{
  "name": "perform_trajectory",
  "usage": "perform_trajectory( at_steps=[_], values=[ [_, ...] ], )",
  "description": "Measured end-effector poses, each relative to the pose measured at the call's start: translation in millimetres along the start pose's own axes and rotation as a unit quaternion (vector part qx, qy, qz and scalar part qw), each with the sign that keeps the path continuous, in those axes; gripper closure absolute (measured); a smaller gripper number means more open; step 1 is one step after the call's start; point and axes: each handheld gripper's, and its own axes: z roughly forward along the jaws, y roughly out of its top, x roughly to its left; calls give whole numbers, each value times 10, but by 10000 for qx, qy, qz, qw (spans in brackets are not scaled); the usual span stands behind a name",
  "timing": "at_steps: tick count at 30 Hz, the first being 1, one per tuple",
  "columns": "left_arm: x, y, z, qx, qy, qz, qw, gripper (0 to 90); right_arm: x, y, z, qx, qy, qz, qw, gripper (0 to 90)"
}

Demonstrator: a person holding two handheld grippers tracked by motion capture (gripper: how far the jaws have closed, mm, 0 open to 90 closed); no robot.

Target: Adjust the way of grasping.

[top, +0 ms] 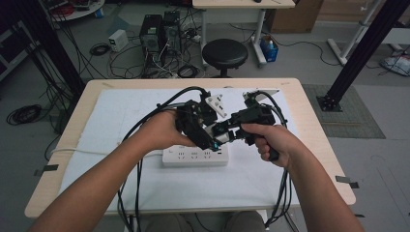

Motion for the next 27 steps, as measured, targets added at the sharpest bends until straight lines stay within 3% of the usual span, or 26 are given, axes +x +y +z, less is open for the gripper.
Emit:
perform_trajectory(
  at_steps=[9, 14, 17, 18, 19, 20, 21, 22, 25, 26, 27],
  values=[
    [-7, 4, 28, 2, 86, 58, 9999, 423, -19, -5, -29, -79, -124, -84, 9999, 612],
    [-22, 26, 77, 210, 96, 101, 9997, 423, -6, -9, -6, -64, -337, -143, 9993, 619],
    [-4, 42, 92, 321, 45, -61, 9995, 297, 0, -10, -2, -92, -503, -209, 9985, 619],
    [7, 44, 95, 476, 72, -180, 9987, 283, 0, -10, -6, -151, -626, -245, 9976, 619],
    [7, 44, 95, 476, 72, -180, 9987, 277, 0, -10, -6, -151, -626, -245, 9976, 619],
    [16, 40, 91, 642, 73, -248, 9976, 237, 22, -12, -28, -162, -906, -280, 9954, 619],
    [25, 34, 86, 787, 123, -338, 9962, 237, 22, -12, -28, -162, -906, -280, 9954, 619],
    [39, 21, 67, 910, 136, -364, 9951, 211, 71, -23, -54, -198, -1305, -380, 9905, 619],
    [98, -40, -4, 1199, 135, -661, 9905, 211, 104, -23, -76, -191, -1524, -470, 9870, 619],
    [120, -65, -30, 1313, 109, -773, 9883, 211, 172, -21, -96, -179, -1924, -585, 9794, 619],
    [140, -92, -60, 1427, 95, -870, 9859, 211, 204, -20, -98, -170, -2133, -629, 9748, 619]
  ],
)
